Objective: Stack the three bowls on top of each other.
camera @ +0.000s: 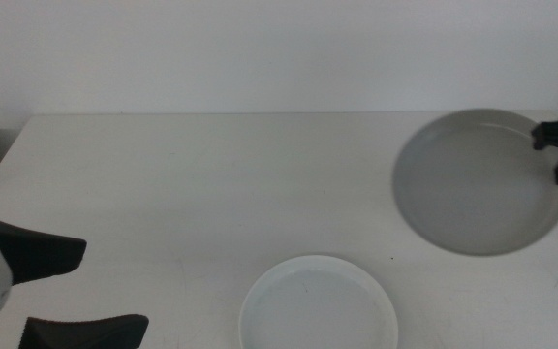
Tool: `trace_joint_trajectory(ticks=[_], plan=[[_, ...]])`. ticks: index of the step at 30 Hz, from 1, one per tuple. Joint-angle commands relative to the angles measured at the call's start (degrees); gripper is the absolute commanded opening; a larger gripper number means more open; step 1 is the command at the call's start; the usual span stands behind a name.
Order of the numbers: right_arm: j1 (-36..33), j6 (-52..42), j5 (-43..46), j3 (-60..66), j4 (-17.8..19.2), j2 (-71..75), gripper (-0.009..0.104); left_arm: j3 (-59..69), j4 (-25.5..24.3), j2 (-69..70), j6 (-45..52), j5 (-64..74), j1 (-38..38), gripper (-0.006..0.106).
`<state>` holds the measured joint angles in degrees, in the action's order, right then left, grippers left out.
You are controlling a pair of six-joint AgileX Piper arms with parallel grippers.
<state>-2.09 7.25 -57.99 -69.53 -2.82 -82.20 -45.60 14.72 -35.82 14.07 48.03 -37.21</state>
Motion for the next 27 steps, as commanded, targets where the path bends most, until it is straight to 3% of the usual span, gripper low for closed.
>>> trace_joint_trajectory(ticks=[1,16,27], plan=[[-2.67,0.12,0.45,-2.48,-0.65,2.98,-0.001,-1.53,0.82,-0.13,-0.45,-3.59,-0.08,0.105],[-24.43,2.63,5.18,-2.50,-2.38,-5.51,-0.001,-1.53,0.82,-0.13,-0.45,-3.59,-0.08,0.105],[-28.09,2.57,4.88,-2.50,-2.85,-14.42,-0.001,-1.53,0.82,-0.13,-0.45,-3.59,-0.08,0.105]])
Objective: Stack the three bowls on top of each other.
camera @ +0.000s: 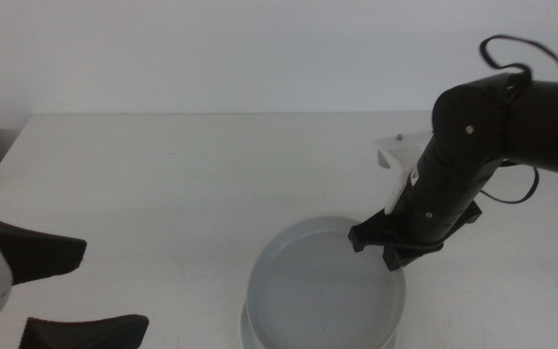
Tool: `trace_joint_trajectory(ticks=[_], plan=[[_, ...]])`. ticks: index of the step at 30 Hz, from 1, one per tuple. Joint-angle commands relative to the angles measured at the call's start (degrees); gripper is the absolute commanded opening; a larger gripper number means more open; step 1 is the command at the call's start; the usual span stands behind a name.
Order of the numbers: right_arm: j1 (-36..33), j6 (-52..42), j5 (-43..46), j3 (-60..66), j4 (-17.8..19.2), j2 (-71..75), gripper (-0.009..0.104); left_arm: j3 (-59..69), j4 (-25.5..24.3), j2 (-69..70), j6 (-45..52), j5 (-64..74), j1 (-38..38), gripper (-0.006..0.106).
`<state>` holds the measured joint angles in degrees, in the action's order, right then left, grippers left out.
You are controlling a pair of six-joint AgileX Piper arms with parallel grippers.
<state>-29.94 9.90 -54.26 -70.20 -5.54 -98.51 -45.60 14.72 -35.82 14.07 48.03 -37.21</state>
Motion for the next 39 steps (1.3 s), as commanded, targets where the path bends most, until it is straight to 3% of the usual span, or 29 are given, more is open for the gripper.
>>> trace_joint_trajectory(ticks=[1,20,24,32,39], plan=[[-0.24,-0.15,1.16,-1.83,-0.13,1.59,-0.001,-1.53,0.82,-0.13,-0.45,-3.59,-0.08,0.105],[-0.60,-1.20,-2.91,-1.83,-1.19,-0.56,0.001,-1.53,0.82,-0.14,-0.45,-3.64,-0.08,0.105],[-0.60,-1.73,-3.14,-1.83,-1.61,-0.56,0.012,-1.53,0.82,-0.14,-0.45,-3.64,-0.08,0.105],[-0.60,-1.95,-7.37,-4.30,-1.09,-0.45,0.049,-1.53,0.82,-0.14,-0.45,-3.64,-0.08,0.105],[-0.55,-4.94,-12.72,-13.39,-0.95,-0.26,0.053,-1.53,0.76,-0.14,-0.45,-4.94,-0.08,0.105]])
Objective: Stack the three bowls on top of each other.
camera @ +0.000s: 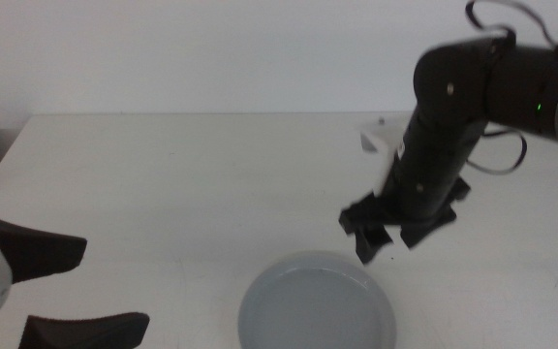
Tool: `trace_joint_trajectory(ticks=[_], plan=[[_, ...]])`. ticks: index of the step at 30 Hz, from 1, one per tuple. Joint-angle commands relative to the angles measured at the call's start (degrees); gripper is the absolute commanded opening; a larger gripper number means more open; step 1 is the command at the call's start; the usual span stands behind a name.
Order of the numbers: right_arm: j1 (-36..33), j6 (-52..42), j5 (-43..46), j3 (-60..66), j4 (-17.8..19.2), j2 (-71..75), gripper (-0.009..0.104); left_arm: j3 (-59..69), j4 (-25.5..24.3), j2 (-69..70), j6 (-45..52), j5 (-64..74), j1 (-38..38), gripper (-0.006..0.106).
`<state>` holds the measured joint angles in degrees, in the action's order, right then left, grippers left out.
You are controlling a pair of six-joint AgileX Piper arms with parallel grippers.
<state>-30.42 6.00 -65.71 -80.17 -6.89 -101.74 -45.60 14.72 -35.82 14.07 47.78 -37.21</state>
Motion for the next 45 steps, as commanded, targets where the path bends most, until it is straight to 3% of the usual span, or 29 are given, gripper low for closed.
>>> trace_joint_trajectory(ticks=[1,5,12,20,27,35,45], plan=[[-0.07,-1.08,-1.40,-4.66,0.39,2.97,0.053,-1.53,0.77,-0.14,-0.45,-5.18,-0.08,0.105],[-0.02,-2.04,-2.38,-8.71,0.39,2.97,0.053,-1.66,-0.49,-1.08,-1.19,-13.47,0.06,0.105],[5.15,-3.43,-3.30,-16.95,-1.23,2.97,0.053,-7.71,-15.86,-15.46,-13.68,-14.56,7.61,0.105],[16.31,-7.94,-2.22,-19.76,-2.72,5.05,0.053,-19.48,-14.72,-31.19,-14.07,-14.70,23.27,0.105],[25.66,-8.49,-0.54,-19.40,-3.31,11.68,0.053,-20.17,-14.72,-29.35,-10.72,-15.29,31.73,0.105],[27.28,-11.45,10.13,-3.48,-3.32,29.83,0.053,-7.93,-9.89,-16.67,-10.72,-25.46,33.16,0.105],[27.28,-17.46,33.50,21.79,-2.56,55.76,0.053,4.99,-9.51,-2.86,-9.64,-35.50,33.16,0.105]])
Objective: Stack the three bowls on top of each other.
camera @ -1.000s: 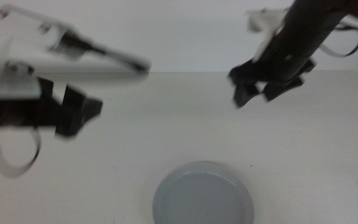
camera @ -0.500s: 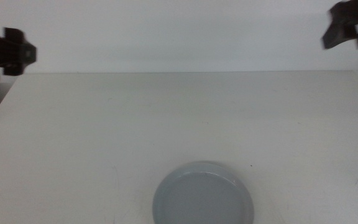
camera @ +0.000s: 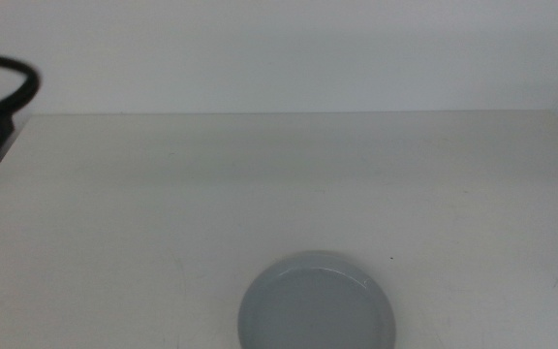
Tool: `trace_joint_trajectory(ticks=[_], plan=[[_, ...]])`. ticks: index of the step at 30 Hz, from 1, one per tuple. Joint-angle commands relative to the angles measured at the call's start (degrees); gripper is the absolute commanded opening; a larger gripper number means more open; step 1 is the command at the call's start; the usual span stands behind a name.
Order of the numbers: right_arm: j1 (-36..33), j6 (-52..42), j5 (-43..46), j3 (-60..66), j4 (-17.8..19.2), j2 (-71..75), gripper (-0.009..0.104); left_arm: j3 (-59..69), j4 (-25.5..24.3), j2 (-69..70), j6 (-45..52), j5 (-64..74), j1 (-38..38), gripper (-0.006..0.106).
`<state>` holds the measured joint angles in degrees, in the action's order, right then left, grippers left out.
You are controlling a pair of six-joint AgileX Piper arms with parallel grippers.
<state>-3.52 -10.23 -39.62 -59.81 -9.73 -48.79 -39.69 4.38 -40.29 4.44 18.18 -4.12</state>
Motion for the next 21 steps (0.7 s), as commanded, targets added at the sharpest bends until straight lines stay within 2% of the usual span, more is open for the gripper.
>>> trace_joint_trajectory(ticks=[1,10,21], plan=[[0.38,-1.28,8.35,3.26,0.28,4.68,0.053,-0.71,0.84,2.45,-0.01,-5.90,0.07,0.105],[0.38,-1.86,10.57,12.22,0.88,12.02,0.053,-0.72,0.84,5.29,-0.07,-4.86,0.07,0.105],[0.38,-1.91,10.62,15.09,0.88,11.99,0.053,-0.72,0.84,5.29,-0.07,-4.61,0.07,0.105]])
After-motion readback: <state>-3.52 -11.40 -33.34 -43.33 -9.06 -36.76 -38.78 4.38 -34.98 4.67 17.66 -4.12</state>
